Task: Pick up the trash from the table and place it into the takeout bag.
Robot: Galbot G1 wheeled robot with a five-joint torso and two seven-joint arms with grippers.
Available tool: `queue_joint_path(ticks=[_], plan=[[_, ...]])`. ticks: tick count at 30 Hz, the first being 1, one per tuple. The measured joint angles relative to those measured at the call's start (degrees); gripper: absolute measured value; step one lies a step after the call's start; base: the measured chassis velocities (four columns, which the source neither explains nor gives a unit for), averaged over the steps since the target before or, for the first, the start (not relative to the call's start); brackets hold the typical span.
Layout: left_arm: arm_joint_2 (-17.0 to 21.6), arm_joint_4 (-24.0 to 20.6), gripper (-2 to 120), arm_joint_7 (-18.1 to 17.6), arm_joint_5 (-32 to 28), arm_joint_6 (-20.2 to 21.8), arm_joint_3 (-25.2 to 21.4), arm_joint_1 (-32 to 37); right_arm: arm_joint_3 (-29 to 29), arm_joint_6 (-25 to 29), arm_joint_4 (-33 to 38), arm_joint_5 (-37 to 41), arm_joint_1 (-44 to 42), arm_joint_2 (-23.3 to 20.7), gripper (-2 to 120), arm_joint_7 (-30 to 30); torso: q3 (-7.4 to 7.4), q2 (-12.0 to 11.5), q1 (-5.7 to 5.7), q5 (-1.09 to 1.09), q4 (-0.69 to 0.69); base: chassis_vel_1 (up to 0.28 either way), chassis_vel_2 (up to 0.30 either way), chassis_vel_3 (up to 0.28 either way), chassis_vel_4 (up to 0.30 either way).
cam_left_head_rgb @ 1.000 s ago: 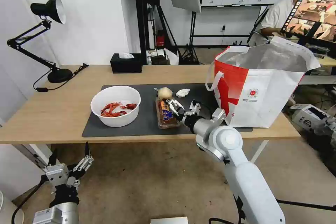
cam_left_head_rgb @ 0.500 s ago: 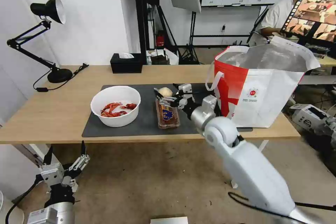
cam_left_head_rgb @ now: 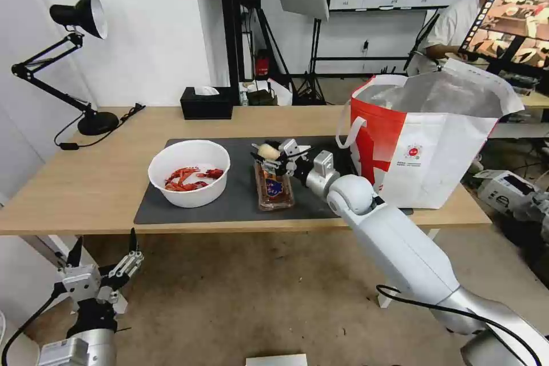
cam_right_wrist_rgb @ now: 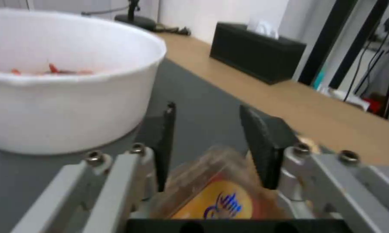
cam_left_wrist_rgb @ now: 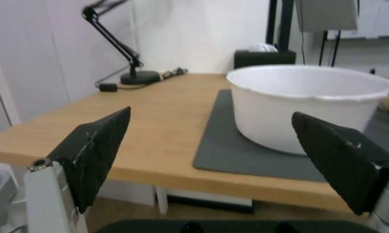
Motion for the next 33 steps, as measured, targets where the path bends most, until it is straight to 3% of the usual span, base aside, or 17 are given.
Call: queue_joint_path(ticks=[4,7,12,22,26,30,31,33], plan=[[1.78,-0.98,100,0.21,-1.49,3.47,1.13,0.01,-0.81,-3.32,-0.11,-0.08,0.50,0.06,27,1.06,0.00,0.00,0.00,0.00,0.00,0.000,0.000,0.000,0.000],[4.65,-2.20,100,0.70,-6.69,6.42,2.16,0.04,-1.45,-6.05,-0.88,-0.14,1.65,0.06,13,2.54,-0.01,0.00,0.00,0.00,0.00,0.000,0.000,0.000,0.000],[8.33,-3.38,100,0.85,-12.44,8.89,2.67,-0.20,-1.60,-7.16,-2.31,-0.68,2.47,0.19,0,2.92,-0.01,0.00,0.00,0.00,0.00,0.000,0.000,0.000,0.000],[18.33,-4.66,100,0.79,-25.29,13.30,3.39,-2.91,-0.98,-8.57,-3.36,-0.88,2.50,-0.27,0,3.11,0.00,0.00,0.00,0.00,0.00,0.000,0.000,0.000,0.000],[19.79,-4.57,100,1.04,-29.98,15.10,4.44,-4.59,-0.40,-8.56,-3.22,-0.66,2.20,-0.60,0,2.55,0.00,0.00,0.00,0.00,-0.01,0.000,0.000,0.000,0.000],[23.69,-4.60,100,1.12,-41.49,17.46,6.44,-7.49,-0.19,-8.19,-2.66,0.57,2.03,-1.53,0,1.54,0.00,0.00,0.00,-0.01,-0.01,0.000,0.000,0.000,0.000],[23.69,-4.60,100,1.12,-41.49,17.46,6.44,-7.49,-0.19,-8.19,-2.66,0.57,2.03,-1.53,0,1.54,0.00,0.00,0.00,-0.01,-0.01,0.000,0.000,0.000,0.000],[27.82,-4.91,100,1.10,-48.75,18.68,7.04,-9.33,0.08,-8.05,-1.92,1.74,1.87,-1.96,0,1.35,0.00,0.00,-0.01,0.01,0.00,0.000,0.000,0.000,0.000]])
